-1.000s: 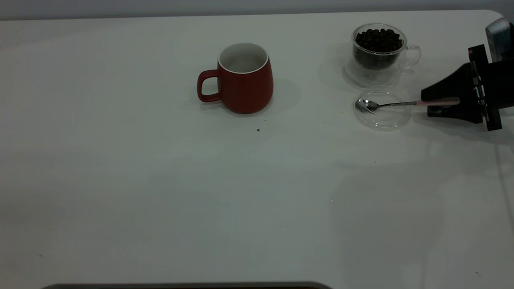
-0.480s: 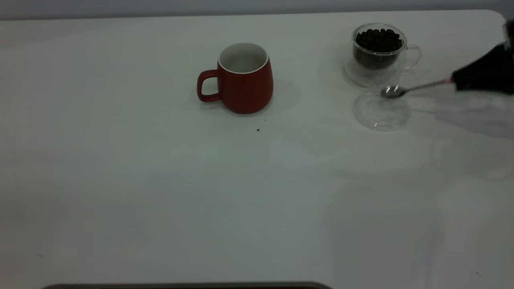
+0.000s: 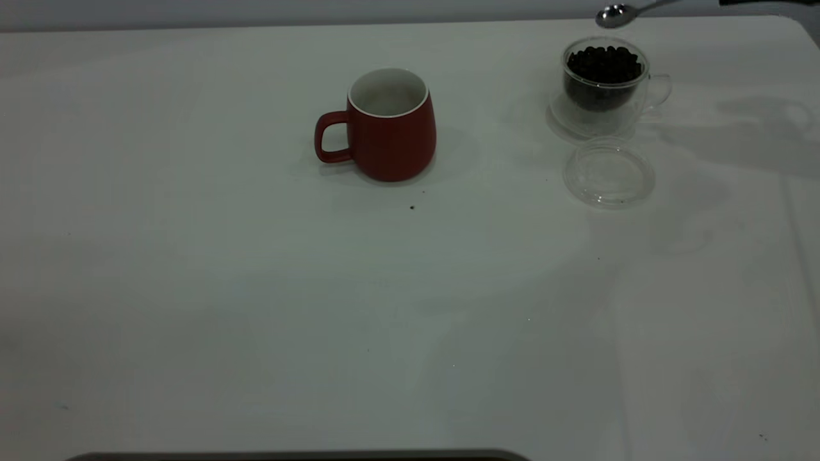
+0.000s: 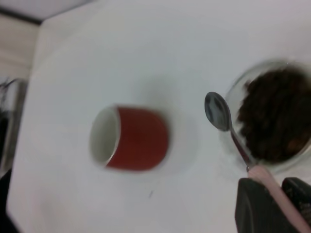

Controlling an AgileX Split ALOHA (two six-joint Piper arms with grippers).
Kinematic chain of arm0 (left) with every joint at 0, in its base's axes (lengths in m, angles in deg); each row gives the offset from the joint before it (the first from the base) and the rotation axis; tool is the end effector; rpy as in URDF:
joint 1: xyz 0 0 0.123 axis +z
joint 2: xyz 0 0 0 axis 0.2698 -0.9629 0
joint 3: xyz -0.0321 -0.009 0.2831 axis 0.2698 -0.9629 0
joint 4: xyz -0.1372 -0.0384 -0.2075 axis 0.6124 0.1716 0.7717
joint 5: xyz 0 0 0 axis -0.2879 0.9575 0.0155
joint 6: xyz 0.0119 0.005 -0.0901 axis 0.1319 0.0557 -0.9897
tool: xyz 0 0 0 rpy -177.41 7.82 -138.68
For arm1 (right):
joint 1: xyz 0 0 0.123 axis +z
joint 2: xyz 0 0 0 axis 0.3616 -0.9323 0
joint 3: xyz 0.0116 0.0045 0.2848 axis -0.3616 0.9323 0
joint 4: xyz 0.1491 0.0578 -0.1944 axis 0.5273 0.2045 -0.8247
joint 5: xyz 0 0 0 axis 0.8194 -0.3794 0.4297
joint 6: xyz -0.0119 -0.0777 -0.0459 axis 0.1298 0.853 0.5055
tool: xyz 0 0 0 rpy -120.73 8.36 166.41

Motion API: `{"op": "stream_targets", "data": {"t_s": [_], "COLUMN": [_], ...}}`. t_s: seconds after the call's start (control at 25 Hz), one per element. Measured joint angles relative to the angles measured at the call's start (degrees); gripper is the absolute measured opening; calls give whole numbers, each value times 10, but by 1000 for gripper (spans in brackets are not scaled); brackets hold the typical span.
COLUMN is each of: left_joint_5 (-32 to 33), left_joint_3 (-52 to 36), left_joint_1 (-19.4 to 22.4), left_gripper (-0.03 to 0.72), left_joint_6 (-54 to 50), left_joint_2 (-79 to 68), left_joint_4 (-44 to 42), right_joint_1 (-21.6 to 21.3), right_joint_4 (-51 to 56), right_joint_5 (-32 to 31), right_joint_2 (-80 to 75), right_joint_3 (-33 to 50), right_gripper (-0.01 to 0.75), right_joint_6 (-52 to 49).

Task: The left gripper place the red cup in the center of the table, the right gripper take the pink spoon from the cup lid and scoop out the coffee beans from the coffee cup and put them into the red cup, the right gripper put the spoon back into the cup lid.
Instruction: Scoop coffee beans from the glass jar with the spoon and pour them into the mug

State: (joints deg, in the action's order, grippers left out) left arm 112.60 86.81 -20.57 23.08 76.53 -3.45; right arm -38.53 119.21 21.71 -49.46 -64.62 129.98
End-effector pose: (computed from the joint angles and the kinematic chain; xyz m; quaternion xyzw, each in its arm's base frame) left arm -0.0090 0.0037 0.2674 0.0254 0.8702 -0.0092 0.4920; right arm 0.4500 -0.0643 0.1015 0.0147 0.8845 0.3993 0.2409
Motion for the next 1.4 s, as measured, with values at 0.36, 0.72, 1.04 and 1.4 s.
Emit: {"op": "stream_targets", "data": {"t_s": [0.36,0.72,1.04,1.4], "left_joint_5": [0,0,0,0], "left_joint_3": [0,0,0,0], "left_joint_1": [0,0,0,0], "left_gripper": [538,538,538,538], "left_joint_6": [0,0,-1,-1], "left_joint_2": [0,0,0,0], "left_joint_4": [0,0,0,0], "right_joint_1": [0,0,0,-18], "right_joint_4": [-1,12,14,20], "right_joint_5": [35,22,-3,-13], "right_joint_2": [-64,-93,-102,-91], "right_joint_3": [-23,-25,-26,-26], "right_gripper": [92,92,92,92], "right_joint_6": [-31,-39,-62,-62]}}
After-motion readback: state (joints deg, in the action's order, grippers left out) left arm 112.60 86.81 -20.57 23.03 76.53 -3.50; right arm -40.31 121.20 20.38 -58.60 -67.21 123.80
